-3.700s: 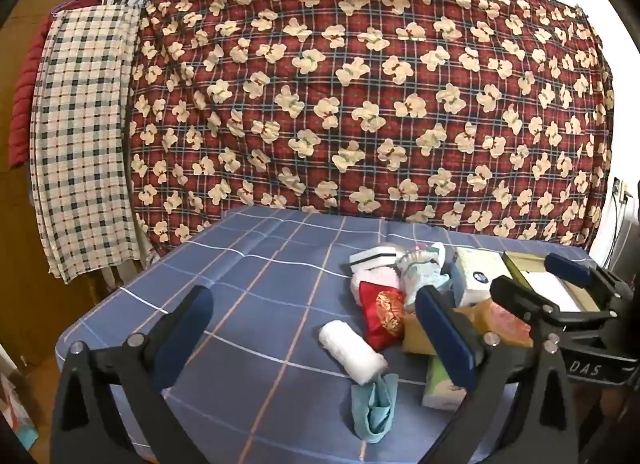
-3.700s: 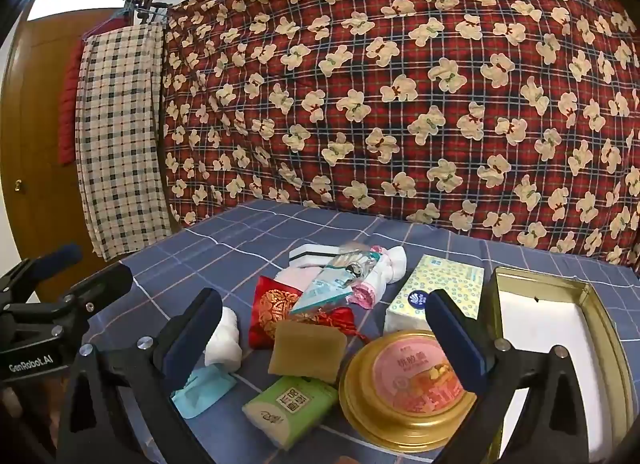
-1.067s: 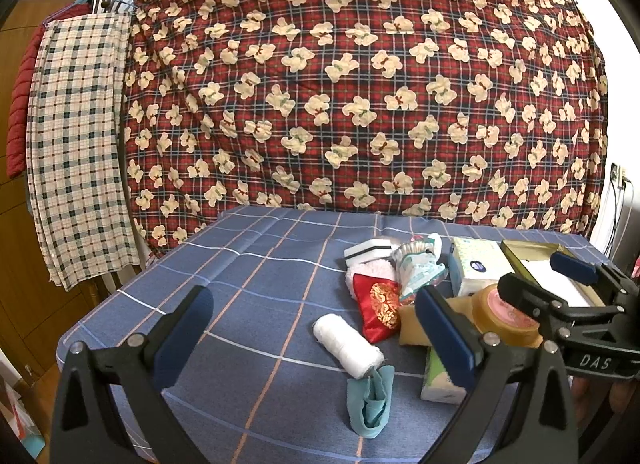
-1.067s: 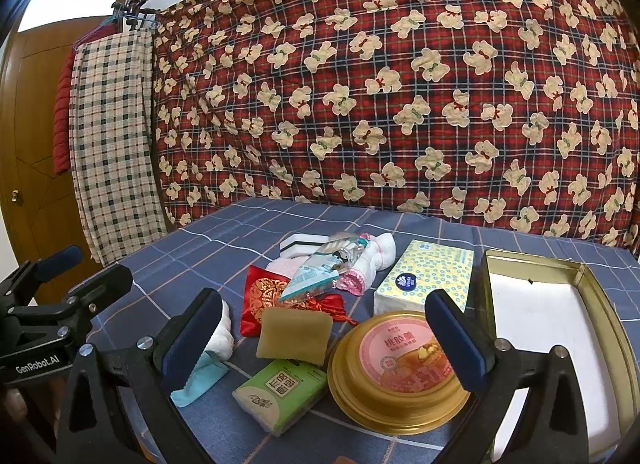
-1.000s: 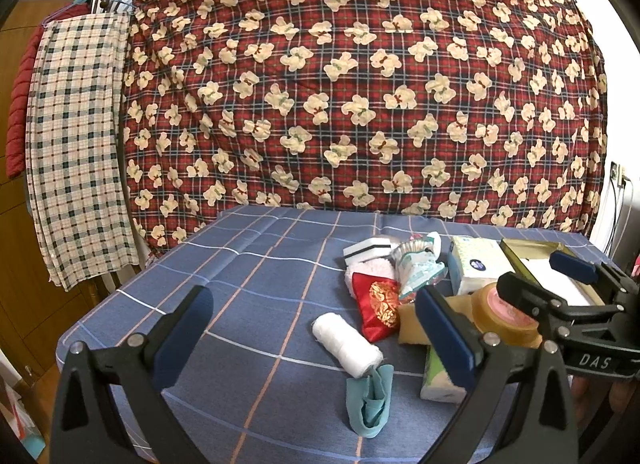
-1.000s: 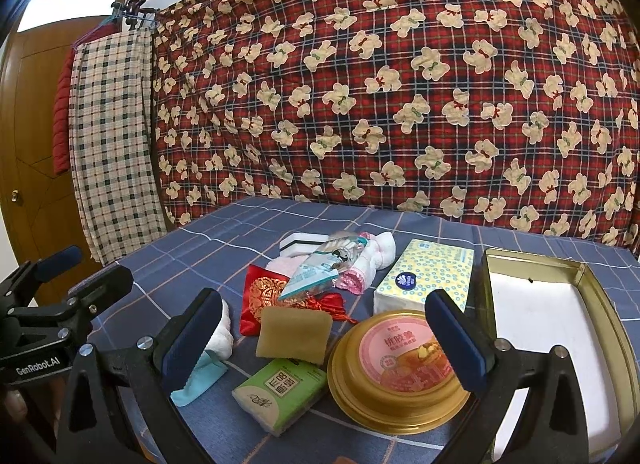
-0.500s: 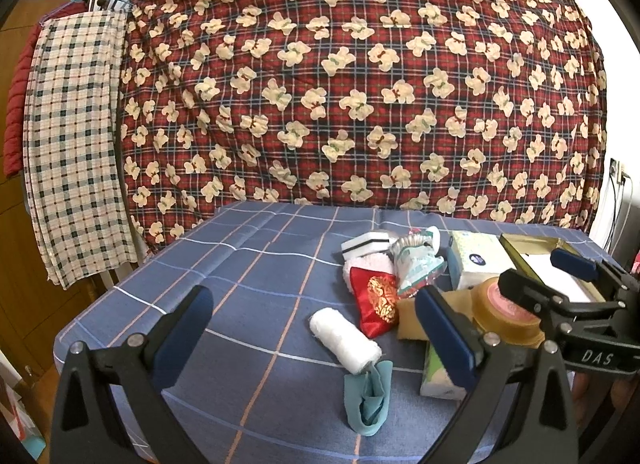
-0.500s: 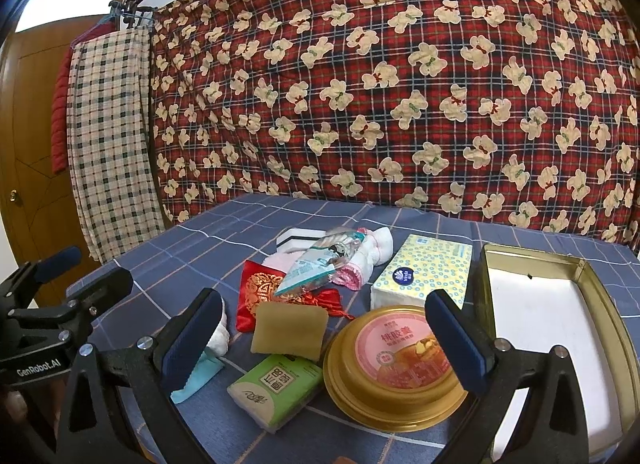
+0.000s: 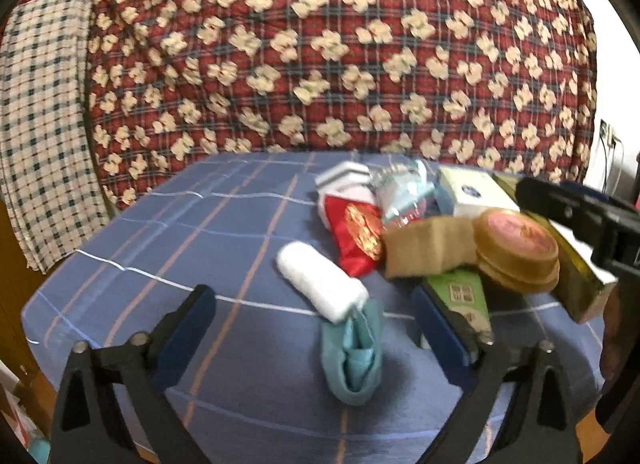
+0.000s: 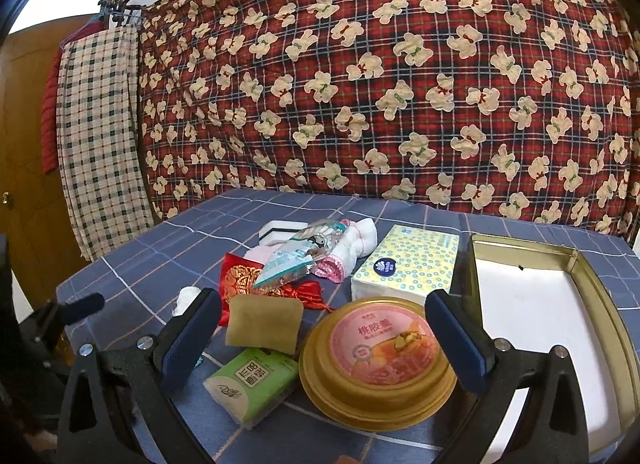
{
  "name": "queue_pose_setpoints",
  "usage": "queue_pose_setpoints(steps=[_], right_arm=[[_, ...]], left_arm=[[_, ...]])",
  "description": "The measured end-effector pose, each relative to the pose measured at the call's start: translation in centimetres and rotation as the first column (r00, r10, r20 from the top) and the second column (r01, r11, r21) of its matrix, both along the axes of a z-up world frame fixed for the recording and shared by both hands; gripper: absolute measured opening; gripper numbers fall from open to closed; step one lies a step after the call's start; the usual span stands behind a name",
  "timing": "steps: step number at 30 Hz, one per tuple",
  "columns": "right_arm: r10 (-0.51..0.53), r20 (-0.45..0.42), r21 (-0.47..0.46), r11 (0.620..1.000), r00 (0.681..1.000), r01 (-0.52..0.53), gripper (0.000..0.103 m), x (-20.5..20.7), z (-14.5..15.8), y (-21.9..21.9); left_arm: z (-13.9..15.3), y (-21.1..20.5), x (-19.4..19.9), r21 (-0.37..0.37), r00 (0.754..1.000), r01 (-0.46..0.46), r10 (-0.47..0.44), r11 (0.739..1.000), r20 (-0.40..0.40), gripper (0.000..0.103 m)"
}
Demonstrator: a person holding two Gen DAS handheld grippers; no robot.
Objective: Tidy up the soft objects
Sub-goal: 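Grasp the teal cloth with the left tool while the right tool grasps the tan sponge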
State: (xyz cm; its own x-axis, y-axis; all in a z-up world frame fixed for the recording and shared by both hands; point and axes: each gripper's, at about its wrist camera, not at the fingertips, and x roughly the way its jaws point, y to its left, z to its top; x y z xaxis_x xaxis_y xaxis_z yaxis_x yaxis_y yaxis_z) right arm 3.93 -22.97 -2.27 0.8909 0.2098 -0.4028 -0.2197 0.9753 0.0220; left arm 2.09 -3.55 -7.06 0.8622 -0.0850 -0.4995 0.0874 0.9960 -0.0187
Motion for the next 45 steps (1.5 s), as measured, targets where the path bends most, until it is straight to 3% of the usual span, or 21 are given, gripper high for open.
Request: queue_pose_setpoints(steps=[5,7,8,9,16,26,30,37,45], right_arm=[[0.003,-0.016,-0.015,1.0,1.0,-0.003,0.103,0.3,-0.6,0.3],[0.005,-0.025,-0.011,1.0,1.0,-0.005,0.103,0.5,-0.9,0.3],[0.007,-0.029,-0.01,1.0,1.0,-0.008,0.103,0.6,-1.0,0.3],[0.008,-0.03,-0.013,1.0,1.0,-0.008,0.103,0.6,-1.1,0.4],[0.053,-0.015,-0.06,0.997,0.998,-0.054,0.102,0.8,-1.4,2.2],[0.092,-0.074,-0.141,0.985,0.993,-0.102,0.102,3.0,-2.1,4.9],[0.087,-0.127,-0.202,0.973,0.988,-0.112,0.083,4.3,-2.9,6.0],[0.101,-0.209,-0.226,0.963,0.973,-0.149,0.062,5.5,-3.9,6.5],[0.128,-0.236,-0.22,0.959,0.963,-0.181,0.056,5.8,-4.2,6.8]], left_arm=[[-1.6,-0.7,0.8,-0.005,0.997,0.046,-0.046,0.999,-0.062,0.068],[-1.9,-0.9,0.9,-0.007,0.995,0.067,-0.067,0.998,-0.072,0.021],[-2.0,-1.0,1.0,-0.011,0.994,0.078,-0.078,0.997,-0.076,0.01],[-2.1,-1.1,1.0,-0.014,0.993,0.091,-0.092,0.996,-0.08,0.007],[-1.1,-0.1,0.6,-0.051,0.997,0.079,-0.08,0.996,-0.009,0.004],[-0.6,2.2,1.1,-0.098,0.999,0.045,-0.044,0.994,0.011,0.004],[-0.5,2.7,1.0,-0.112,0.999,0.029,-0.026,0.993,0.024,0.004],[-0.6,3.2,1.0,-0.133,0.999,0.016,-0.01,0.991,0.046,0.004],[-0.3,3.3,1.1,-0.123,0.999,0.036,-0.033,0.992,0.032,0.004]])
